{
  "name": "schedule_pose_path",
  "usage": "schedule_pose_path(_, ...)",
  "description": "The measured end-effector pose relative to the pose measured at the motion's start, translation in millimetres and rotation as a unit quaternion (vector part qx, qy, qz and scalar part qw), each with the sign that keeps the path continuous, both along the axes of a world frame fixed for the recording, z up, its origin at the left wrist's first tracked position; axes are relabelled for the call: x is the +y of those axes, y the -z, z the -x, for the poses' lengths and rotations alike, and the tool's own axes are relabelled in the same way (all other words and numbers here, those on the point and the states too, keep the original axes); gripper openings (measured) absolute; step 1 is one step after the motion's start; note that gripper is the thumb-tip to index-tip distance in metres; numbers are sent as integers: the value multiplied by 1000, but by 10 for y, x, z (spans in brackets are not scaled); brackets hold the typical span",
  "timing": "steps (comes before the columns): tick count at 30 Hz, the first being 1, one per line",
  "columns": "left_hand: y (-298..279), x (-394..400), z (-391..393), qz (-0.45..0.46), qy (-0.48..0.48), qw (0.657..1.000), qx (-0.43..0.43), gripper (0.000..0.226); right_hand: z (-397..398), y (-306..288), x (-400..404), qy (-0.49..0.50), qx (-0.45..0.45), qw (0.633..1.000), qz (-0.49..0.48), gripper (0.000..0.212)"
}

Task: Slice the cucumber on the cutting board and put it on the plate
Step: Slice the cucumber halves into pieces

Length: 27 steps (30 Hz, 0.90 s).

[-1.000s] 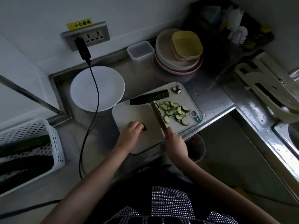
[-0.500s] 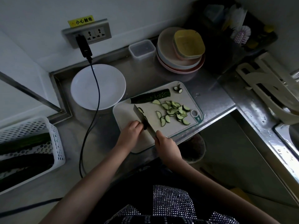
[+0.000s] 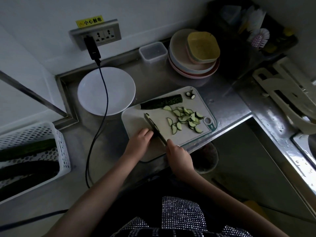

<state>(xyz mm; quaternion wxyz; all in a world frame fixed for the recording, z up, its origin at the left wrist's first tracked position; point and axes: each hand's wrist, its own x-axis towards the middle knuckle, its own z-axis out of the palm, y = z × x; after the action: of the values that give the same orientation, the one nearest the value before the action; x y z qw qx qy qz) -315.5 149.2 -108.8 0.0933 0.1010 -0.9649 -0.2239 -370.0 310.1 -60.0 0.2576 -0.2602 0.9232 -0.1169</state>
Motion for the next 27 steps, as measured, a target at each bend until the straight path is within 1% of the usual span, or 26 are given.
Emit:
schedule_pose_path(2,54,-17,-19,2,10,1000,18,11,69,-38,57,52,8,998,23,6)
schedule_pose_path(4,94,-29,-50,11,7,1000,25,19,134,-82,109,94,10,995,41,3)
schedule_pose_path(5,103,-30,-62,19,5,999,29,19,143,-103,122,96,7,994,45,5)
schedule_pose_path(7,102,-25,-80,35,6,999,35,8,107,-131,115,76,-4,995,59,10)
schedule_pose_path(10,74,-22,-74,38,-3,999,34,23,4,-138,47,17,-16,997,72,14)
schedule_pose_path(12,59,-14,-82,31,-10,999,31,26,-25,-124,3,-11,-18,998,67,13)
schedule_pose_path(16,52,-9,-90,26,-13,999,23,28,-21,-86,-26,-3,-27,998,63,14)
schedule_pose_path(19,26,-9,-83,25,-11,999,20,17,-17,-72,-27,2,-33,998,48,15)
schedule_pose_path(22,-8,-6,-82,16,-4,1000,-8,32,-31,-62,-52,-9,-25,999,24,15)
schedule_pose_path(23,-9,-6,-83,18,-3,1000,-13,34,-38,-52,-61,-12,-23,1000,14,13)
schedule_pose_path(25,-13,-10,-79,29,-6,1000,-10,35,-40,-23,-77,-15,-22,1000,-1,8)
schedule_pose_path(27,-35,-9,-71,34,-7,999,-3,32,-31,-4,-82,-12,-23,1000,-6,7)
